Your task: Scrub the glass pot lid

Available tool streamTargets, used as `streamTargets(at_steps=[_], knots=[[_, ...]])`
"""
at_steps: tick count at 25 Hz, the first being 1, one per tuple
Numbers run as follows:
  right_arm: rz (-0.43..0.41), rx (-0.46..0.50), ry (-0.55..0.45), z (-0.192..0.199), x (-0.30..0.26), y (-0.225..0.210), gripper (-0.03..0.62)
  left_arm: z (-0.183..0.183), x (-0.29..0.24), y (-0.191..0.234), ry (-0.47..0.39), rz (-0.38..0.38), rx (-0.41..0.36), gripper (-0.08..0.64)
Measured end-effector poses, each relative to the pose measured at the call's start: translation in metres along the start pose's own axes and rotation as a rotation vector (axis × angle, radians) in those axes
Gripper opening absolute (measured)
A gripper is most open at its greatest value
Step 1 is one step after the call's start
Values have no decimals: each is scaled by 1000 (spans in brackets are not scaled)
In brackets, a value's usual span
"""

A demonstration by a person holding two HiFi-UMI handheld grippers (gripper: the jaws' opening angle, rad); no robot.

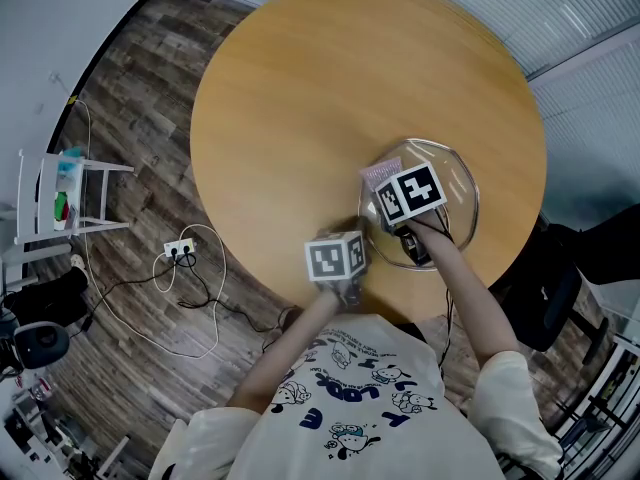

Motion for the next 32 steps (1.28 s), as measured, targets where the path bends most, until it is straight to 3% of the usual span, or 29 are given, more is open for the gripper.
streamTargets(at_steps=[20, 32], knots=[[-19, -60, 4, -15, 6, -18, 48, 0, -1, -2, -1, -1, 3, 37], [-12, -37, 62, -17, 6, -17, 48, 2, 1, -3, -3, -2, -4, 37]])
Point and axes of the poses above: the fingertips, and each gripper's own axes: x backward along the fingers, y to its left, z out of its underside, the point moved 3 cm from there along x, backward along the fingers, and after that the axes turned 7 degrees about -z, right-handed, at the moved point
